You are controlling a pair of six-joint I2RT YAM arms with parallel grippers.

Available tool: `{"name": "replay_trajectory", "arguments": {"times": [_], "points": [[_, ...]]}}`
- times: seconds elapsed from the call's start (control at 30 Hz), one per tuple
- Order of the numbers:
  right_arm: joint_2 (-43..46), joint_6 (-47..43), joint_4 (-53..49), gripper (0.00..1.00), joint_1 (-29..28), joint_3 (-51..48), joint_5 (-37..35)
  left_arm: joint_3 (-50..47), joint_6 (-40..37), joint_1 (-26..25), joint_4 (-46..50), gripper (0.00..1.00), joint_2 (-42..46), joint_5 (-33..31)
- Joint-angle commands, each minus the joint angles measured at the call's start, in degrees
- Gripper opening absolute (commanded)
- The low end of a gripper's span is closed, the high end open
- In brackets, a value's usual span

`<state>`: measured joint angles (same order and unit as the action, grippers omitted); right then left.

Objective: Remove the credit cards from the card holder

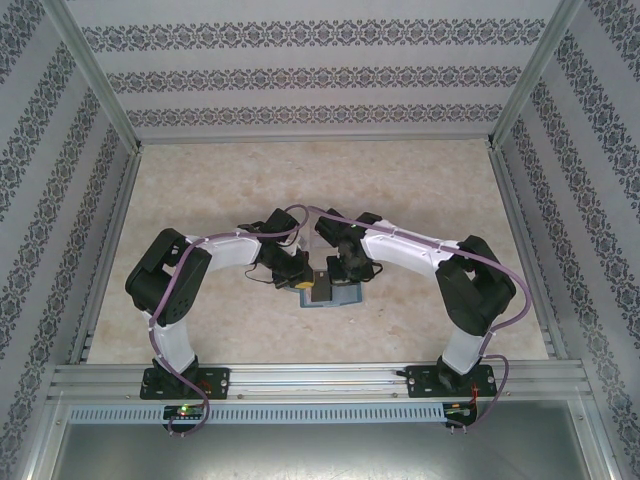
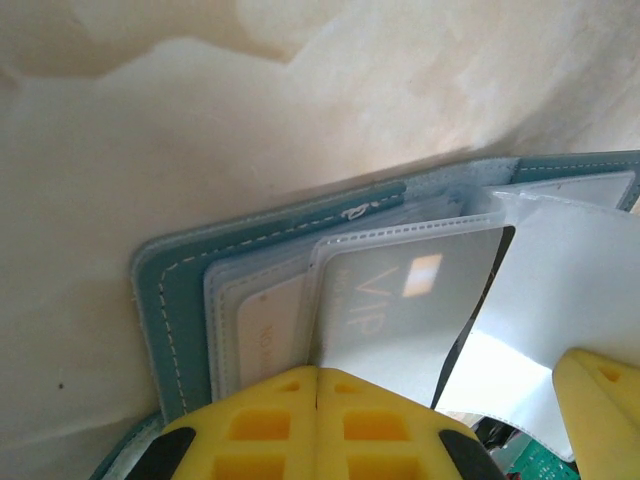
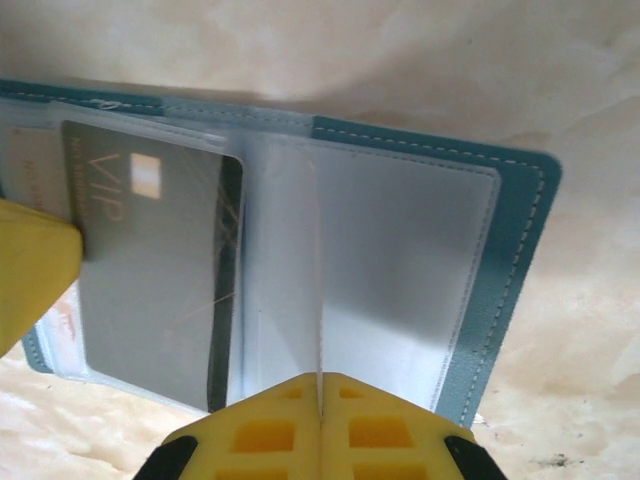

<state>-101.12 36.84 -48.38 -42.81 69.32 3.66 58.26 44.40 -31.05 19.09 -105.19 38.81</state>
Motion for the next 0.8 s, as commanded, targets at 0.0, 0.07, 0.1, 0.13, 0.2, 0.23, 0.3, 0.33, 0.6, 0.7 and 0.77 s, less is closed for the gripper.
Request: {"name": "replay_trajectory", "arguments": {"times": [0.0,0.07,0.1,0.13,0.2,0.23,0.3,0.33,0.6,0.7,0.77], "points": [[-0.7,-1.2,-1.3,0.02,1.0,-1.3,-3.4,0.3,-1.5,-0.3,4.4,0.00,-1.6,-3.9],[-1.2,-1.3,-1.1,0.03,1.2,-1.7,-3.9,0.3,-1.4,-0.3,4.6,0.00,-1.5,-4.0],[-1.4,-1.2,-1.0,0.03,1.2,-1.8,-4.1,0.4,-1.5,-0.3,4.6,0.00,-1.5,-4.1],[-1.6,-1.4,-1.0,0.03,1.2,-2.0,-4.4,0.5,-1.5,-0.2,4.8,0.00,-1.6,-4.1],[-2.2,-1.5,-0.9,0.04,1.4,-2.2,-4.8,0.5,-1.6,-0.3,4.8,0.00,-1.6,-4.2],[-2.5,-1.5,-0.9,0.04,1.4,-2.4,-4.9,0.6,-1.5,-0.3,4.9,0.00,-1.7,-4.2],[-3.2,-1.6,-0.9,0.04,1.5,-2.7,-5.4,0.7,-1.6,-0.2,5.1,0.00,-1.6,-4.3],[-3.5,-1.7,-0.9,0.05,1.5,-2.8,-5.6,0.7,-1.6,-0.3,5.1,0.00,-1.5,-4.3],[-4.5,-1.6,-1.6,0.21,1.5,-3.6,-7.2,0.7,-1.5,-0.3,5.3,0.00,-1.7,-4.2],[-4.0,-1.6,-2.9,0.24,1.6,-3.5,-8.5,0.8,-1.6,-0.2,5.3,0.00,-1.7,-4.2],[-3.8,-1.5,-3.7,0.24,1.8,-3.6,-9.3,0.9,-1.8,-0.2,5.4,0.00,-1.7,-4.2]]}}
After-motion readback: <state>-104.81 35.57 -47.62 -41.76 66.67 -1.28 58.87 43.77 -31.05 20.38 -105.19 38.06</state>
